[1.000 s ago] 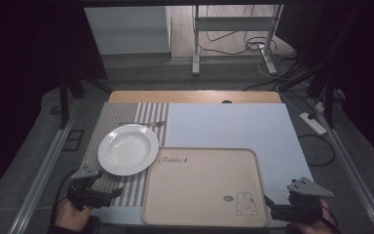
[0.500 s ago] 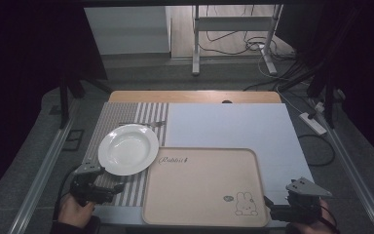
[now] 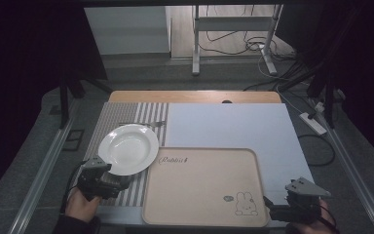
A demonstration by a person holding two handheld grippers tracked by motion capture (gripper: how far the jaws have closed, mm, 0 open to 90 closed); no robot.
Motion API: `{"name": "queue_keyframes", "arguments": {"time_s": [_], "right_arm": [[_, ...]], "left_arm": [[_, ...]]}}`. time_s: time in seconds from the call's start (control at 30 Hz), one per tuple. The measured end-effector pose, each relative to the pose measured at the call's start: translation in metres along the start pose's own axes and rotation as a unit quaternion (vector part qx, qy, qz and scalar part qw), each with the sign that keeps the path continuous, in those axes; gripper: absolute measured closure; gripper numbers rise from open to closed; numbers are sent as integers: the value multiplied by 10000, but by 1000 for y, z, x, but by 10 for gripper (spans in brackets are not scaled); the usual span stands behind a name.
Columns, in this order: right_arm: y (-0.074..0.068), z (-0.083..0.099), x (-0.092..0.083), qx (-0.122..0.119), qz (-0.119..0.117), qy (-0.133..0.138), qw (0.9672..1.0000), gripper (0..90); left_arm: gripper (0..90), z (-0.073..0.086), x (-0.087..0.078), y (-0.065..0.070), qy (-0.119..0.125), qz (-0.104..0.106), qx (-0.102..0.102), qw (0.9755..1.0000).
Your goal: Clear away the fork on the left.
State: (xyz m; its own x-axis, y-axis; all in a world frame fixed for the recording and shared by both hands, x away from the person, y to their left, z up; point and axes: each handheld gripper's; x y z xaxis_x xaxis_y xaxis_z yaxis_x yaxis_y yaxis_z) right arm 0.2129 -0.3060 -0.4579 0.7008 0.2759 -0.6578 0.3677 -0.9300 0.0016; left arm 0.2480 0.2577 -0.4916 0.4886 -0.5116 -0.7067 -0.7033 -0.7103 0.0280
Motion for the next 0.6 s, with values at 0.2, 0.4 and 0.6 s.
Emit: {"name": "queue_keyframes", "arguments": {"time_s": [0.2,0.4,0.6], "right_arm": [[0,0,0,-12,1,-16,10000,0],[-1,0,1,-54,3,-55,10000,0],[-1,0,1,-70,9,-61,10000,0]], "left_arm": [[0,-4,8,-4,14,28,-100,9999],[0,-13,17,-12,-11,94,-72,9999],[0,-24,30,-22,-67,193,-8,9998]]}}
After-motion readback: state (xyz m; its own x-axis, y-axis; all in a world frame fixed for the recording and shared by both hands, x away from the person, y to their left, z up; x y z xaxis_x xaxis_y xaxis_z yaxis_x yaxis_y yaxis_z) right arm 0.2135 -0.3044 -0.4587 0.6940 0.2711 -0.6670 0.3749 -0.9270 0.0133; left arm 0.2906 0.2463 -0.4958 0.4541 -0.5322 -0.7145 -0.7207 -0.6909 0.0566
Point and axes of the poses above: each handheld gripper's, and its own axes: x roughly forward along the jaws, z roughly out of its underside, y roughly to its right, and after that the axes turned 12 degrees about x, right-handed
